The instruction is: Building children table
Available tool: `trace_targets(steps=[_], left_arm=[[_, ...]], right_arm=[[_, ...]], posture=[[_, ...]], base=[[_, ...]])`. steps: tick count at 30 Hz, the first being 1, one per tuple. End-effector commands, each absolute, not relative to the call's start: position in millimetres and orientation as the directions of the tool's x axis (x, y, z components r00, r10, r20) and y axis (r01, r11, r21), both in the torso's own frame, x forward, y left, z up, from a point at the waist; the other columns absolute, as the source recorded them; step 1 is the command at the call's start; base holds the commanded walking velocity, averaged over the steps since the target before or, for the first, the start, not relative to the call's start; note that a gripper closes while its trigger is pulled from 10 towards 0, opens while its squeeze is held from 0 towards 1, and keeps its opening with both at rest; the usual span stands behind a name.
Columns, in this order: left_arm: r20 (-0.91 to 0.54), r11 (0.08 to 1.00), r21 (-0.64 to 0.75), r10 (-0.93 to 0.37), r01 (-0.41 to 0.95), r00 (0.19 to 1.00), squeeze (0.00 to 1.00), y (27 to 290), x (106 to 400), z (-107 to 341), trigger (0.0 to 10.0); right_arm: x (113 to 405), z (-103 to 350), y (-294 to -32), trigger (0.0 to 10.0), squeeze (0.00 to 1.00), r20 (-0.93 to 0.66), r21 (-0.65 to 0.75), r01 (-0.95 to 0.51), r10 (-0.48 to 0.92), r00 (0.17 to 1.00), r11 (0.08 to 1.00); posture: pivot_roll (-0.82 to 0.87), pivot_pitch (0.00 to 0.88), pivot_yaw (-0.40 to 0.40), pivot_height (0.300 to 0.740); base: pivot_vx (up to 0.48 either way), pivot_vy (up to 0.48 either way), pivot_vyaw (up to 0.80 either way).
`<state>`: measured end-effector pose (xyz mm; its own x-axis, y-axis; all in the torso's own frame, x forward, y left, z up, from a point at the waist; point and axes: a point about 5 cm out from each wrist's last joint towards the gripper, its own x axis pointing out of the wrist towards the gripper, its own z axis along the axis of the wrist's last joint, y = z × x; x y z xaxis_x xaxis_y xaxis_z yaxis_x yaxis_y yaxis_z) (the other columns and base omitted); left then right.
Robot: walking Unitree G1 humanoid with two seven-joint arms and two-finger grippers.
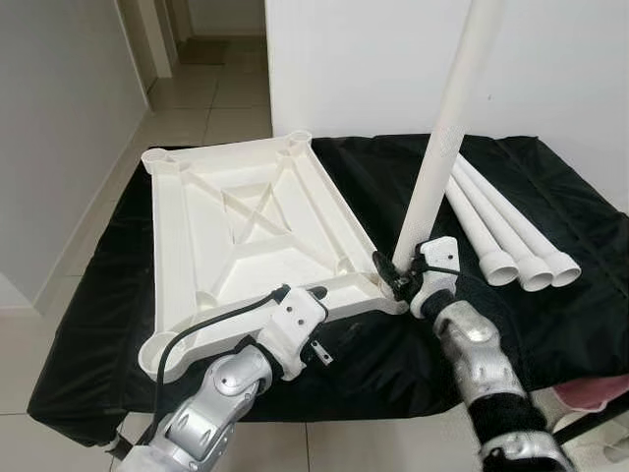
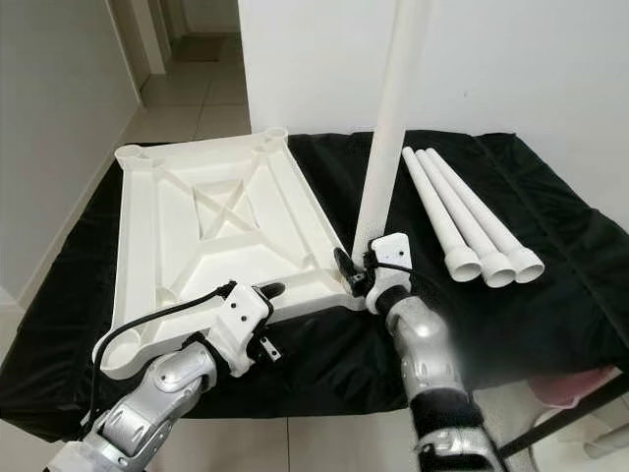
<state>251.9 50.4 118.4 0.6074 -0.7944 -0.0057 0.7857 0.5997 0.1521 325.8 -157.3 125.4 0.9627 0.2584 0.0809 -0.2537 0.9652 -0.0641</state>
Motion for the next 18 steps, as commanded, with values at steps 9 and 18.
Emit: trace_targets(steps=[9,18], left_arm=[[-0.043,0.532,0.147,-0.839,0.834,0.543,0.00,50.1,246.4,114.4,10.0],[-0.042,0.525,0.139,-0.844,0.840,0.535,0.00,48.1,243.7,113.9,10.0]], right_arm=[[304.7,105.3,-136.8,10.0,0.00,-0.032,0.045,0.197,-0.196,0.980,0.979],[300.3,118.6,-117.5,10.0,0.00,0.025,0.145,0.081,-0.085,0.996,0.986]], posture=[[-0.02,0.000,0.004,0.740],[-0.04,0.000,0.009,0.740]], base=[[0.000,0.000,0.00],[0.000,0.000,0.00]])
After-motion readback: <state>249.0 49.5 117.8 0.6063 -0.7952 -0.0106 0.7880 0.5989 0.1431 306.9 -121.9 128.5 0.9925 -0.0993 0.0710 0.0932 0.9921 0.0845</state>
